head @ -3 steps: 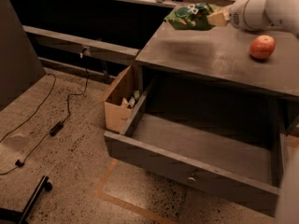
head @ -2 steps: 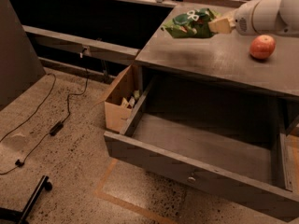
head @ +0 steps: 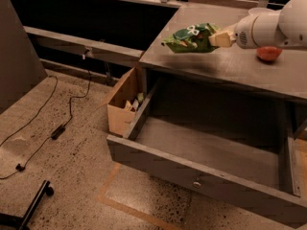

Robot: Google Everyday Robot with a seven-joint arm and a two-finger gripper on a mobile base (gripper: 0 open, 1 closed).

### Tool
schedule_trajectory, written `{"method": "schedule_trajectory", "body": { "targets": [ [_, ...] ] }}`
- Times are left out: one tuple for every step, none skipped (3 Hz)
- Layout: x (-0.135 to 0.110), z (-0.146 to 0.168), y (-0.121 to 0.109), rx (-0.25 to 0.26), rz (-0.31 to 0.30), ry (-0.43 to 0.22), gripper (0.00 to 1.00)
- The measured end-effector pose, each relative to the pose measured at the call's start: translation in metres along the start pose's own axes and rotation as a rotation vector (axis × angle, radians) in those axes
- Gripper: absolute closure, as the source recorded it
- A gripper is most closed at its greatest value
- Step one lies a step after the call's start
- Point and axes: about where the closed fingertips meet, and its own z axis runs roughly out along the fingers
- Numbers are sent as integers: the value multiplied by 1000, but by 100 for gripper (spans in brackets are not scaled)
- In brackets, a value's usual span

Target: Place green rice chip bag into top drawer

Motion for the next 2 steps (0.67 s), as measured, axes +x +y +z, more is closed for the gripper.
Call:
{"method": "schedule_trajectory", "body": {
  "targets": [
    [8, -35, 29, -38, 0, 1, 100],
    [20, -86, 69, -118, -33, 10, 100]
  ]
}}
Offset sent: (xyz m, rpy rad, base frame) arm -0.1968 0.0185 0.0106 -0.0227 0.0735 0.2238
